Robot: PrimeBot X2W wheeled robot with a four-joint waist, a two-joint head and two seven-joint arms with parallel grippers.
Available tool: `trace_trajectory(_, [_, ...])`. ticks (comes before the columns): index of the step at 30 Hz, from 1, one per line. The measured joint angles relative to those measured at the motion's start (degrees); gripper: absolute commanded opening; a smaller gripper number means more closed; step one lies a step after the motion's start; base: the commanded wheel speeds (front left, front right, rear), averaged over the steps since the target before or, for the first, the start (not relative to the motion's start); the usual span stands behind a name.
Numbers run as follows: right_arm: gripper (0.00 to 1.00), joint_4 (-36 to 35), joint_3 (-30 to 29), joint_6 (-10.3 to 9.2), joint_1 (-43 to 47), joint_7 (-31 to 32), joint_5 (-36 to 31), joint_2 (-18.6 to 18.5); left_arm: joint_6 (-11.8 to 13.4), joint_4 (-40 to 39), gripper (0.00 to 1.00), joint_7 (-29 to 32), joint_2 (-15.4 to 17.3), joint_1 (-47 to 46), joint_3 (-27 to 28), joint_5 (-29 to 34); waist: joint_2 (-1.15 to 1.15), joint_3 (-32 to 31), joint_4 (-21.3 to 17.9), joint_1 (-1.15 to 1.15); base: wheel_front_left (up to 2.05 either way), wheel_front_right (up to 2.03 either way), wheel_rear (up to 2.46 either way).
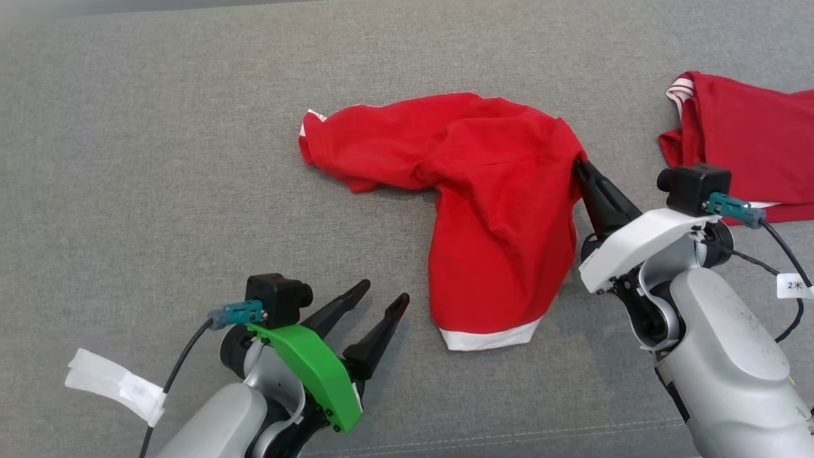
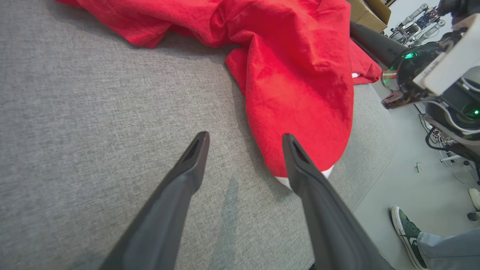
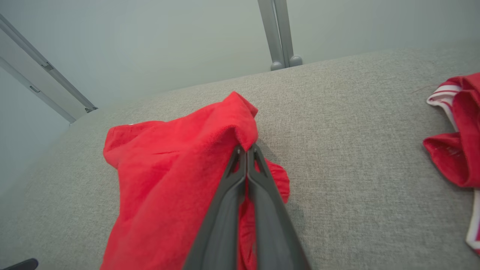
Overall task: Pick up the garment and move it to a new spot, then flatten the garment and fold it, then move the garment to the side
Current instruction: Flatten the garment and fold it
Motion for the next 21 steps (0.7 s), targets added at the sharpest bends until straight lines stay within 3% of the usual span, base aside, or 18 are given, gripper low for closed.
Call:
trace_trajectory(10, [0.0,-3.5,1.0,0.98,-2.9,-3.2,-1.6,-0.1,-0.2,0.7,1.0,0.0,-0.9,-0.1,0.0,-0.3,0.0,-1.2,-1.6,0.0,0.0,0.0,0.0])
trace_trajectory(21, [0.0,-9.4,7.2,2.37,-9.0,-3.8,-4.5,1.2,-0.2,2.7,1.0,-0.5,-2.3,0.0,0.6,-1.3,0.0,-4.1,0.2,0.0,0.0,0.0,0.0])
